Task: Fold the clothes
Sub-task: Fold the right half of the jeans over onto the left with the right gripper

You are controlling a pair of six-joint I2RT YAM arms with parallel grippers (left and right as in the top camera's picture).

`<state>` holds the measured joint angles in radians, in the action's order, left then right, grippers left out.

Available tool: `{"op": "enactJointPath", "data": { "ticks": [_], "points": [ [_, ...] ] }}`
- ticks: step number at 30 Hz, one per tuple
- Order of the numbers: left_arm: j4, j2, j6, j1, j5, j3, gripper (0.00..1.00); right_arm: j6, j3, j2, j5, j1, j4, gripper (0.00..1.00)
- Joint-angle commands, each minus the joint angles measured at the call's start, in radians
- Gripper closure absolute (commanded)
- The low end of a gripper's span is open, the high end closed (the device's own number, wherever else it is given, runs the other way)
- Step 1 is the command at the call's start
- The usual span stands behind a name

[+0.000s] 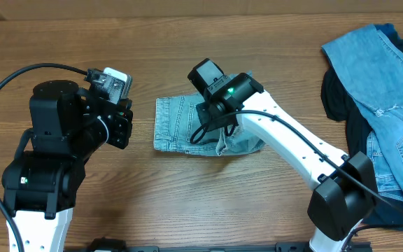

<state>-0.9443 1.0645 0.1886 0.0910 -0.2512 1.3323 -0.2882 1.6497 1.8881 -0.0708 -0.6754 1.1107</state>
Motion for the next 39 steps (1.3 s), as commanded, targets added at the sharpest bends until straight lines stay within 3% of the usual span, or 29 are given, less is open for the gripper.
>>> {"op": "enactJointPath", "data": {
  "ticks": [1, 13, 19, 20, 21, 23, 24, 27, 28, 29, 30, 33, 39],
  "points": [
    [-0.002, -0.021, -0.010, -0.006, -0.017, 0.019, 0.91, -0.005, 0.030, -0.014, 0.141, -0.008, -0.043, 0.96],
    [-0.022, -0.021, -0.010, -0.006, -0.038, 0.019, 0.91, -0.001, 0.035, 0.056, 0.223, -0.105, -0.155, 0.96],
    [-0.032, -0.020, -0.010, -0.006, -0.039, 0.019, 0.90, -0.076, 0.035, 0.067, 0.323, -0.122, -0.224, 0.96],
    [-0.032, -0.020, -0.010, -0.006, -0.039, 0.019, 0.90, -0.086, 0.035, 0.067, 0.333, -0.122, -0.236, 0.89],
    [-0.032, -0.020, -0.010, -0.006, -0.038, 0.019, 0.88, -0.087, 0.035, 0.067, 0.380, -0.122, -0.256, 0.44],
    [-0.033, -0.020, -0.010, -0.006, -0.039, 0.019, 0.88, -0.087, 0.035, 0.064, 0.546, -0.114, -0.314, 0.08],
    [-0.032, -0.020, -0.010, -0.006, -0.038, 0.019, 0.88, -0.087, 0.038, 0.059, 0.583, -0.103, -0.333, 0.00],
    [-0.032, -0.020, -0.010, -0.006, -0.038, 0.019, 0.88, -0.079, 0.090, 0.025, 0.574, -0.042, -0.308, 0.02],
    [-0.034, -0.020, -0.010, -0.006, -0.038, 0.019, 0.87, -0.079, 0.134, 0.006, 0.481, -0.012, -0.244, 0.13],
    [-0.039, -0.020, -0.010, -0.006, -0.038, 0.019, 0.87, -0.079, 0.174, -0.008, 0.379, 0.012, -0.167, 0.60],
    [-0.047, -0.019, -0.010, -0.006, -0.038, 0.019, 0.87, -0.080, 0.198, -0.014, 0.311, 0.029, -0.109, 0.96],
    [-0.066, -0.018, -0.010, -0.006, -0.039, 0.019, 0.87, -0.079, 0.166, -0.006, 0.300, 0.043, -0.030, 0.96],
    [-0.097, -0.018, -0.010, -0.006, -0.038, 0.019, 0.87, -0.093, -0.093, 0.063, 0.456, 0.043, -0.031, 0.96]
  ]
}}
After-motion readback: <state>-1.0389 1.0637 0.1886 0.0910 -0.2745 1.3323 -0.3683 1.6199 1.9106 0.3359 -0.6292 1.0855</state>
